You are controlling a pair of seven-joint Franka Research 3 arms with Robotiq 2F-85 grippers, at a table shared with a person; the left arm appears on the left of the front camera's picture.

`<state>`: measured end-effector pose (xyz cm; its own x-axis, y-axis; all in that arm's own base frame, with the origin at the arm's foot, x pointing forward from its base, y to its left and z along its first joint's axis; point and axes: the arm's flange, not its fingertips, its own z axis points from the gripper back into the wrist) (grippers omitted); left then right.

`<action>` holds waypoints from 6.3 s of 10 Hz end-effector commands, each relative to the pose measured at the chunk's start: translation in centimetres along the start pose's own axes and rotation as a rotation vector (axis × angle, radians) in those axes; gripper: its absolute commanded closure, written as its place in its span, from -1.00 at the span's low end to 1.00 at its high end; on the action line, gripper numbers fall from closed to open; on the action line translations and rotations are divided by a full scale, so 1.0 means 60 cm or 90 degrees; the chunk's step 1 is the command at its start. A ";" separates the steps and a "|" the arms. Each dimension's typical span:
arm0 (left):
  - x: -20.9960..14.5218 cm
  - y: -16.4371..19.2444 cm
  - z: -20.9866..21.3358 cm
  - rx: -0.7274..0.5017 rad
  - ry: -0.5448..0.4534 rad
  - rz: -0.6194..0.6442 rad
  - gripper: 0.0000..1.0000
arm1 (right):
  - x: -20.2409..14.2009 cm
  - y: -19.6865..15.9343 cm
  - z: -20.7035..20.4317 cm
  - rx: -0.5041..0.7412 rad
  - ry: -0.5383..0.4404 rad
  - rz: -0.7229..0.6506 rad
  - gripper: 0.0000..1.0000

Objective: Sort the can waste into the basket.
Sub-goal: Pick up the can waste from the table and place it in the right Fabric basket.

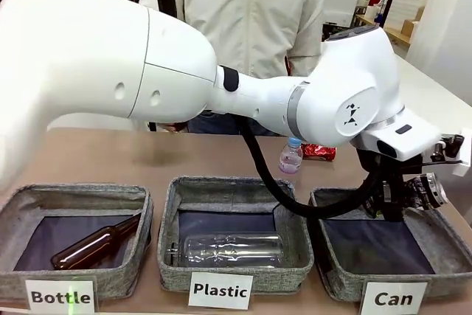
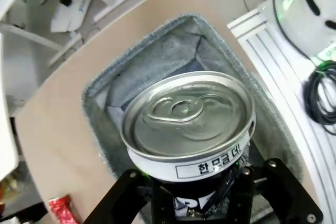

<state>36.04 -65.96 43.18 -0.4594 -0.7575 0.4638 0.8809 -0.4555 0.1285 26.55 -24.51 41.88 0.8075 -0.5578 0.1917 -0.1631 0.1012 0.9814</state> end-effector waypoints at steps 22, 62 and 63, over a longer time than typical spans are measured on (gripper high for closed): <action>-0.109 -0.056 0.153 -0.068 0.000 0.124 -1.00 | -0.010 0.015 0.073 -0.096 -0.002 0.124 -1.00; -1.038 -0.521 0.545 -0.171 -0.723 0.822 -1.00 | -0.051 0.071 -0.171 -0.289 0.184 0.104 -1.00; -1.038 -0.521 0.545 -0.171 -0.723 0.822 -1.00 | -0.050 0.069 -0.168 -0.287 0.182 0.102 -1.00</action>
<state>41.10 10.72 38.83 0.8675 -0.0305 0.4965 0.4960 -0.0239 -0.8680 29.21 -14.50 45.83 0.9285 -0.2693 0.2558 -0.0721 0.5449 0.8354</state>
